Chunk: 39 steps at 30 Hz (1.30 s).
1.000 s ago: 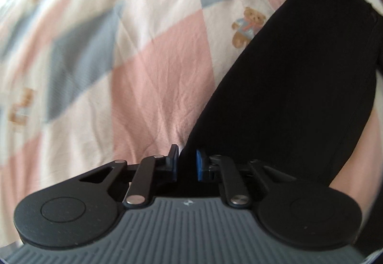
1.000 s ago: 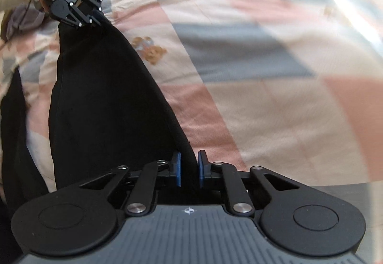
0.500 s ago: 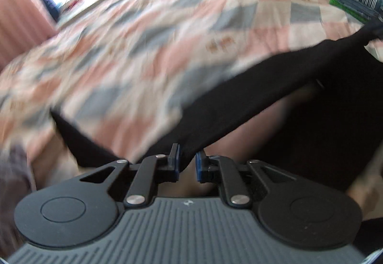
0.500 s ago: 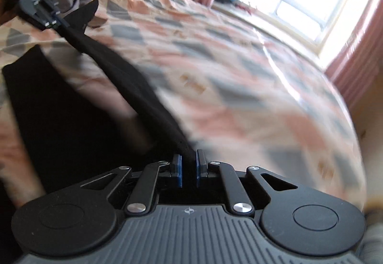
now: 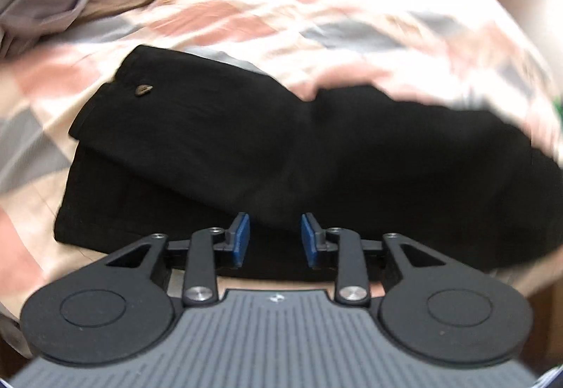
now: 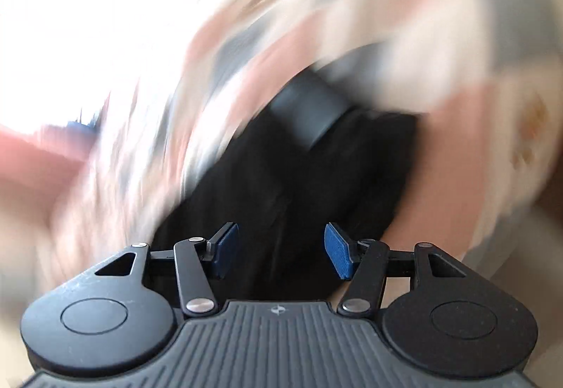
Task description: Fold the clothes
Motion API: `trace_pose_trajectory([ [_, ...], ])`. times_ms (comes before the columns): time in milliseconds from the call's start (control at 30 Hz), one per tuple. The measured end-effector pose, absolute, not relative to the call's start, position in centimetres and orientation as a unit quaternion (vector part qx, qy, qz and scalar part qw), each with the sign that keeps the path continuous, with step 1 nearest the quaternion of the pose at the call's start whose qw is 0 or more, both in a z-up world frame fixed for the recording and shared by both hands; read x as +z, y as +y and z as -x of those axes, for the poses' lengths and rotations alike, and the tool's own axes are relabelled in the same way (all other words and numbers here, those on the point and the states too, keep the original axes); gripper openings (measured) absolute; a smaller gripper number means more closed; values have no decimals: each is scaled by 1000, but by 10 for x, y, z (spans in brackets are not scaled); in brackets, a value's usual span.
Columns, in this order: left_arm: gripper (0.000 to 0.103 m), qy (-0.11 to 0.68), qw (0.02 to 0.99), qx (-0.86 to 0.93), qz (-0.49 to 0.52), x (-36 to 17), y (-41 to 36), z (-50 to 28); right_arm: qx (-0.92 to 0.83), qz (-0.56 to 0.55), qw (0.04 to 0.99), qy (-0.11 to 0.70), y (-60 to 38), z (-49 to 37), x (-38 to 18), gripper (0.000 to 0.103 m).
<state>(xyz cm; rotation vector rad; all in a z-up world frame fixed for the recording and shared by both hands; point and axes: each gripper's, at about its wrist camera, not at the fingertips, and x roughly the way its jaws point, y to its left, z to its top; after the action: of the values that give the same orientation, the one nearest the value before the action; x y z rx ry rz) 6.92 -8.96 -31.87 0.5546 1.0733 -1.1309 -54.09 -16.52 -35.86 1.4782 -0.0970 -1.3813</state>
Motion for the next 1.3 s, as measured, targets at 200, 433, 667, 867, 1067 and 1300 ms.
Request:
trace_pose_trajectory([
  [200,37,532,691,-462,-163,-328,-84,-111,-602,-649,458,-79,-176,558,-393,57],
  [433,52,582,722,-375,2,-347,-63,-189,-612,-629,461,-134,-164,558,-391,57],
  [667,53,597,736,-305,98,-387,-77,-248,-607,-653,438,-112,-174,547,-404,51],
  [867,2,534,753,-372,99,-351,-71,-248,-629,-608,478,-79,-181,551,-367,10],
  [1067,3,465,783,-406,83,-312,-12,-218,-632,-585,506,-54,-181,560,-344,9],
  [1300,5,583,742,-305,127,-412,7,-236,-640,-620,452,-39,-175,563,-389,11],
])
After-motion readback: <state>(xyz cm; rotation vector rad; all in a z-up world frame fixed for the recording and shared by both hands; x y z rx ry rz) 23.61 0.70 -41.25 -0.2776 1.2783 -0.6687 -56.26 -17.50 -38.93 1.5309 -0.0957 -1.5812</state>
